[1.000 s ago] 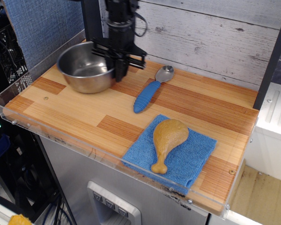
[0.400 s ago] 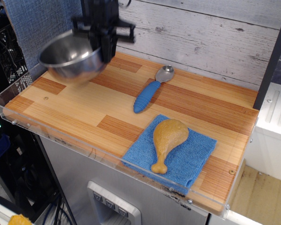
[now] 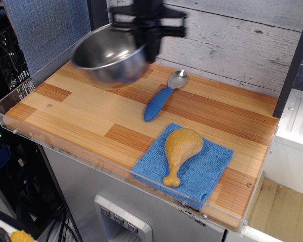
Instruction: Move the pot behind the blue cloth.
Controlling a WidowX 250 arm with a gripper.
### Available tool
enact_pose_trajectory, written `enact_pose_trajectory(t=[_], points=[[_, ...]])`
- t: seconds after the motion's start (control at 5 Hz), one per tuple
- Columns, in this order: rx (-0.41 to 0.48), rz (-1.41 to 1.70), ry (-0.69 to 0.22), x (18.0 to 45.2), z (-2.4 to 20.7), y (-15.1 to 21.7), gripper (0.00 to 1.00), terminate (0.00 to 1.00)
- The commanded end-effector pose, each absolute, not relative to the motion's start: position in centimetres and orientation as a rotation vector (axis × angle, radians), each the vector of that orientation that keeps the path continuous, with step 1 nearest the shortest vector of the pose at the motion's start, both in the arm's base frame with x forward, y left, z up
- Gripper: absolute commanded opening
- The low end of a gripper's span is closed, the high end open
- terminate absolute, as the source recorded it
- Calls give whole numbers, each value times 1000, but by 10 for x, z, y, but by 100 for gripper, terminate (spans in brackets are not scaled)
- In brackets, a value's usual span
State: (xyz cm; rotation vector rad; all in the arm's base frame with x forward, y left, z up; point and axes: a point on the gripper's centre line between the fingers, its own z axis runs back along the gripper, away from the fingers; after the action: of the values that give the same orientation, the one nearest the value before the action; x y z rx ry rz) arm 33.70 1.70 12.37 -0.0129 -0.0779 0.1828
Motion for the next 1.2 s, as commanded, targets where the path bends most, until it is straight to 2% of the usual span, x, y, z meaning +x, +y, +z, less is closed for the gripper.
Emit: enact_pose_trajectory(t=[0.0, 0.2, 0.4, 1.0], points=[[-21, 115, -165, 343, 152, -78, 0, 0], [3, 90, -174, 350, 148, -117, 0, 0], [37, 87, -165, 360, 132, -135, 0, 0], [85, 118, -122, 374, 88, -120, 0, 0]])
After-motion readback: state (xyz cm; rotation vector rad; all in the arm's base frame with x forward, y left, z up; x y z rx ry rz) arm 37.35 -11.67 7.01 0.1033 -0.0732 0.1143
